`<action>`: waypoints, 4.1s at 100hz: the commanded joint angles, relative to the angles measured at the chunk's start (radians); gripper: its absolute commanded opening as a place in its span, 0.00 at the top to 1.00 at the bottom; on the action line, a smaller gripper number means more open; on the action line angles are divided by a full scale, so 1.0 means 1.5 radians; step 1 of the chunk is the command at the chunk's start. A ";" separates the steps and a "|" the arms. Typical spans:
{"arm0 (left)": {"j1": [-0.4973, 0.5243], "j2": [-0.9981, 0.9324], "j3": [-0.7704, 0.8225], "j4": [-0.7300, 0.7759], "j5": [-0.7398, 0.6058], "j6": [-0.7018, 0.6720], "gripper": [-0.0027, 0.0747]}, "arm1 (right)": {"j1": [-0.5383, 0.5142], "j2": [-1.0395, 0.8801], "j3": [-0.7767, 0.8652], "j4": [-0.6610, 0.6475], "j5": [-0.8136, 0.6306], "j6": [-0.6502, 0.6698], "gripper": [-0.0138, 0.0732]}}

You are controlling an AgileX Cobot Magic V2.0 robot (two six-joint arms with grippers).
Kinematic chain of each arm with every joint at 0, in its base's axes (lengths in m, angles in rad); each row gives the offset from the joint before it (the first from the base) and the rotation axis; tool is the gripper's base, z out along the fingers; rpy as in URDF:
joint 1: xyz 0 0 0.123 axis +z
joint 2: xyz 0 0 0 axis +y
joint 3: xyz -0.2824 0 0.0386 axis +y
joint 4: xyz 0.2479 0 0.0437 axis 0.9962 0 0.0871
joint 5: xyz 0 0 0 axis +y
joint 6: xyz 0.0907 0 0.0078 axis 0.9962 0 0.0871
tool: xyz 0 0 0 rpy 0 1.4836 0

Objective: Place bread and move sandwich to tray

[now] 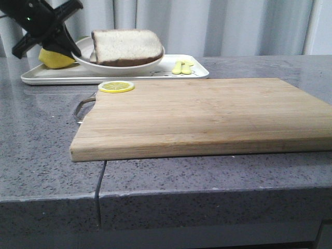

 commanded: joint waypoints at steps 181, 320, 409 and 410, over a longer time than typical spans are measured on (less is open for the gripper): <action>-0.093 -0.397 0.196 0.160 0.025 0.033 0.99 | -0.002 -0.691 0.650 -0.190 -0.285 -0.012 0.92; -0.128 -1.325 1.012 0.172 -0.176 0.033 0.99 | -0.002 -0.848 0.686 -0.266 -0.213 -0.011 0.92; -0.069 -1.414 1.181 0.305 -0.474 -0.012 0.99 | -0.002 -0.848 0.686 -0.266 -0.213 -0.011 0.92; -0.066 -1.418 1.186 0.309 -0.488 -0.017 0.99 | -0.002 -0.848 0.686 -0.266 -0.213 -0.011 0.92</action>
